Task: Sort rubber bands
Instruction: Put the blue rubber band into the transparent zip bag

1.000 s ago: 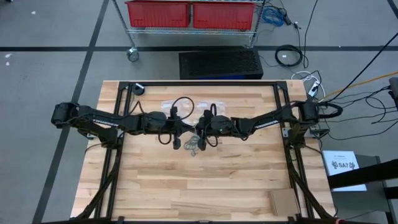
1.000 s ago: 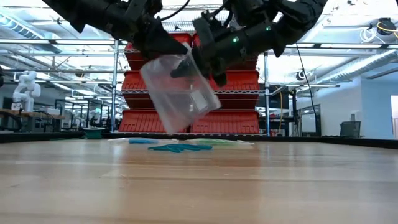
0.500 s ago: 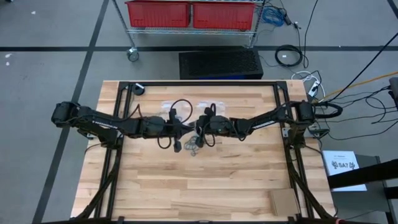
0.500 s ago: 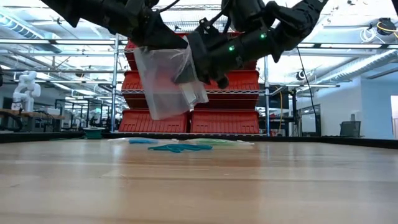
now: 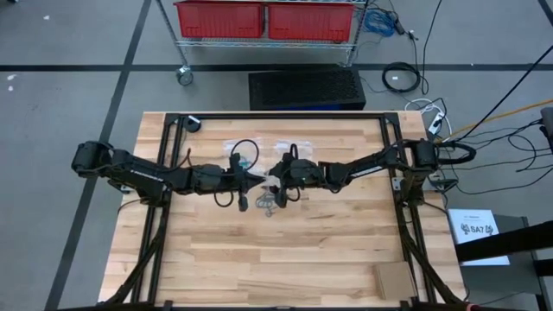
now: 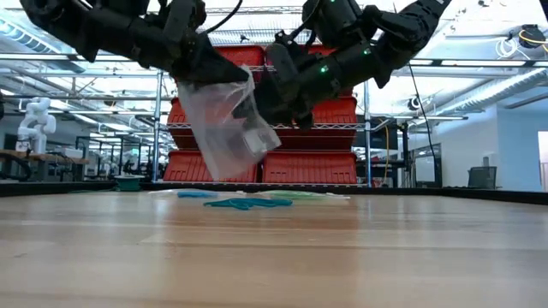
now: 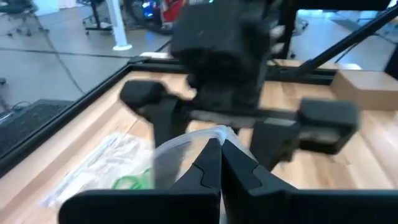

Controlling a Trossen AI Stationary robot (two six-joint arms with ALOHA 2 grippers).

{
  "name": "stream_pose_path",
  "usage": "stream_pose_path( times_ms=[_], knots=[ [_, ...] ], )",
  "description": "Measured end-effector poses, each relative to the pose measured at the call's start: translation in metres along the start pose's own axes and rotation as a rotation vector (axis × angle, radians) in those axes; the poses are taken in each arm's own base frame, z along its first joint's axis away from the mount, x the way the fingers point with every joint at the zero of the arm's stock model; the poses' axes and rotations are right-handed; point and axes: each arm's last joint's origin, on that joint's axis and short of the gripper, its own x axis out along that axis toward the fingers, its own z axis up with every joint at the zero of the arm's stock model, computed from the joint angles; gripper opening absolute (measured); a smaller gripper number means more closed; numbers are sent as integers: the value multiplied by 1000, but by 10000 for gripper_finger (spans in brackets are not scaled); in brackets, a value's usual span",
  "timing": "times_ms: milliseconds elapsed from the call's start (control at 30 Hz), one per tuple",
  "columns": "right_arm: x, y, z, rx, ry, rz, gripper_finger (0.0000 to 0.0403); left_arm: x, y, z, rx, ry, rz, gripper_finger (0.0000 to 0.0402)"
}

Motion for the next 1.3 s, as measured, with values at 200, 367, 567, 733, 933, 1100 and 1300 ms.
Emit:
stream_pose_path(
  times_ms=[200,367,567,733,933,1100,1300],
  knots=[
    [-18,1,12,-35,44,-4,238,0,8,-5,-1,16,34,0],
    [-41,2,27,-73,66,-6,238,0,11,-6,17,25,49,0],
    [-80,5,52,-113,38,2,238,1,16,-7,24,33,74,0],
    [-108,13,59,-138,79,24,238,1,24,-10,28,72,135,0],
    [-96,29,27,-112,291,43,229,-14,32,2,69,53,208,0],
    [-62,43,-6,-134,388,81,216,-36,38,19,79,14,233,0],
    [-18,39,-36,-185,361,83,201,-59,44,27,77,12,262,0]
  ],
)
